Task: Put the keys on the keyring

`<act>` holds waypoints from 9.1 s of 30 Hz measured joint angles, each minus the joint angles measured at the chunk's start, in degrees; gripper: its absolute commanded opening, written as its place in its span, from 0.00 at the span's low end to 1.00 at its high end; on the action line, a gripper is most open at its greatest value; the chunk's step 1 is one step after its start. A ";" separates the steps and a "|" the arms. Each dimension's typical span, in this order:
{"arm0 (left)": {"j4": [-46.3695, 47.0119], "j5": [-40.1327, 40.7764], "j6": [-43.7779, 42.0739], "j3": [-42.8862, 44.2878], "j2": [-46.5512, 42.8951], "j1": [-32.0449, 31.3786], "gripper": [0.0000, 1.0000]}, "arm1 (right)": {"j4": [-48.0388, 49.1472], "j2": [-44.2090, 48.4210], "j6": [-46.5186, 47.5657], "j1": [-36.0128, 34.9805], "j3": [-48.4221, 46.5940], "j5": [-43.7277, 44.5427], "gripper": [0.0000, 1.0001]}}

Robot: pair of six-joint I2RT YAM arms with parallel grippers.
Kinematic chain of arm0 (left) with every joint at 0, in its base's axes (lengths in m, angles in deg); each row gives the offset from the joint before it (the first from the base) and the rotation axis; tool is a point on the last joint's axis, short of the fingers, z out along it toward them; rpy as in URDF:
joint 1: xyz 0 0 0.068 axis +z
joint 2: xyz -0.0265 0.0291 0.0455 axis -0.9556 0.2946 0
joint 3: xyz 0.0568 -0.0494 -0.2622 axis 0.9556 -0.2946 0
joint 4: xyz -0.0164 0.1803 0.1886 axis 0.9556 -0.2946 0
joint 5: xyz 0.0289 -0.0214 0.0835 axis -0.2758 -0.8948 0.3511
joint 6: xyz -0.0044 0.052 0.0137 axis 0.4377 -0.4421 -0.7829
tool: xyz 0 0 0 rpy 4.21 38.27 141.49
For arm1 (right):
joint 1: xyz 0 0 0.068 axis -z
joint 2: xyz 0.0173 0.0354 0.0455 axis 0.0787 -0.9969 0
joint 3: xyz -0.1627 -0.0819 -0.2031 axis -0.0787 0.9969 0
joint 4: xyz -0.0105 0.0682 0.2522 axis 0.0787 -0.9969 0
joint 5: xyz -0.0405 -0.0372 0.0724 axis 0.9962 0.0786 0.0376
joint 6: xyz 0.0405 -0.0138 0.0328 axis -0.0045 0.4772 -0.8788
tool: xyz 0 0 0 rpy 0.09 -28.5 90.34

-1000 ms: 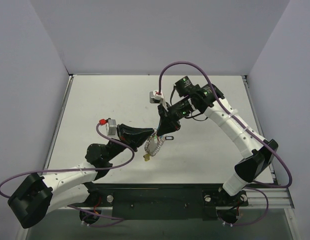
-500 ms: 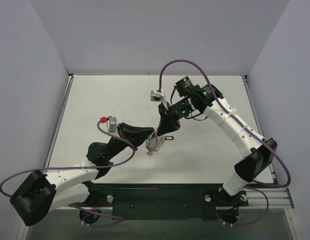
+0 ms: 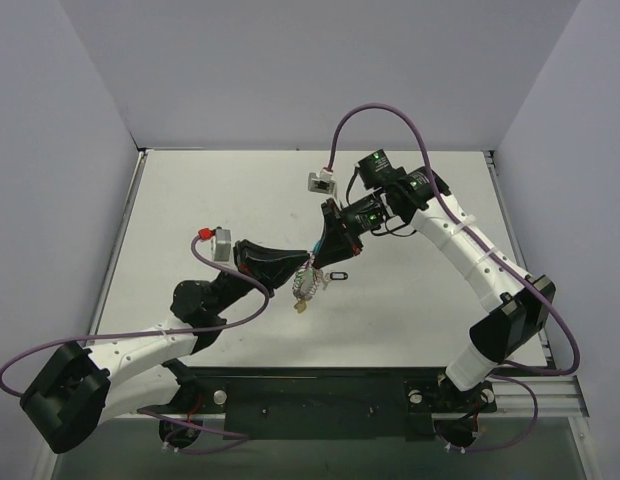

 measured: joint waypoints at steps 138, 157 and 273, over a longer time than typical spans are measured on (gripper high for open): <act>0.76 -8.94 3.39 0.42 -1.75 8.22 0.00 | -2.47 -1.88 7.85 -5.57 -5.62 12.04 0.00; 0.20 -9.53 1.20 -0.04 -3.04 8.24 0.00 | -2.49 2.49 7.41 -2.05 -2.91 12.52 0.45; -93.55 4.46 -21.84 21.44 -30.47 31.80 0.88 | 22.69 42.23 -28.15 40.74 33.59 45.09 0.68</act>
